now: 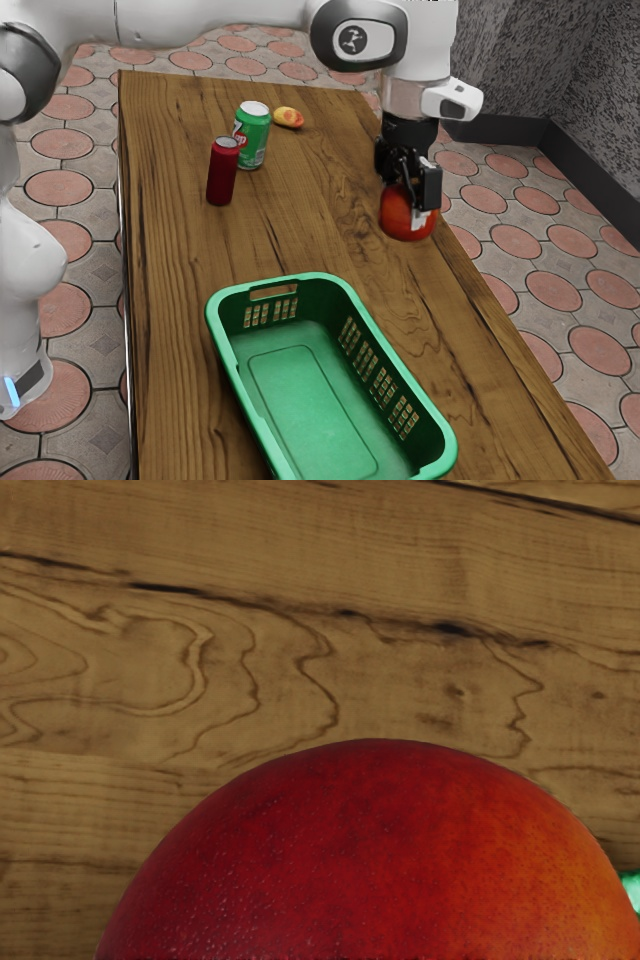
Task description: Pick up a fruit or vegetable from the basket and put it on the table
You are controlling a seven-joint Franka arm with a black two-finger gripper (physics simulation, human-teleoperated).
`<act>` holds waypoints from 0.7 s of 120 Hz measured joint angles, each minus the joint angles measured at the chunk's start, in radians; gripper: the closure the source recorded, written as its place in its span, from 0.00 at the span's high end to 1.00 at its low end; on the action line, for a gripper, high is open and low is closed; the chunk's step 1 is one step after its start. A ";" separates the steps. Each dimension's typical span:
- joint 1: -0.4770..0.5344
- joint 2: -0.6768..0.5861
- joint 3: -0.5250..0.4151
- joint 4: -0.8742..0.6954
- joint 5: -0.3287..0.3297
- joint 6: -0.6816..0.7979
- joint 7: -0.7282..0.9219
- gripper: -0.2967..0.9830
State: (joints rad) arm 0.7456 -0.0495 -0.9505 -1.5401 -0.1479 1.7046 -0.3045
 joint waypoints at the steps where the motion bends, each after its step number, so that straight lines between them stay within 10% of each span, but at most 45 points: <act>1: 0.000 0.011 0.001 0.005 0.010 -0.002 0.000 0.47; 32: 0.011 0.178 -0.002 0.052 0.169 -0.028 0.004 0.45; 57: -0.001 0.185 0.000 0.052 0.186 -0.032 0.008 0.69; 84: -0.002 0.188 0.001 0.050 0.184 -0.034 0.016 0.73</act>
State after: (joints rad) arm 0.7439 0.1385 -0.9494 -1.4899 0.0363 1.6711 -0.2889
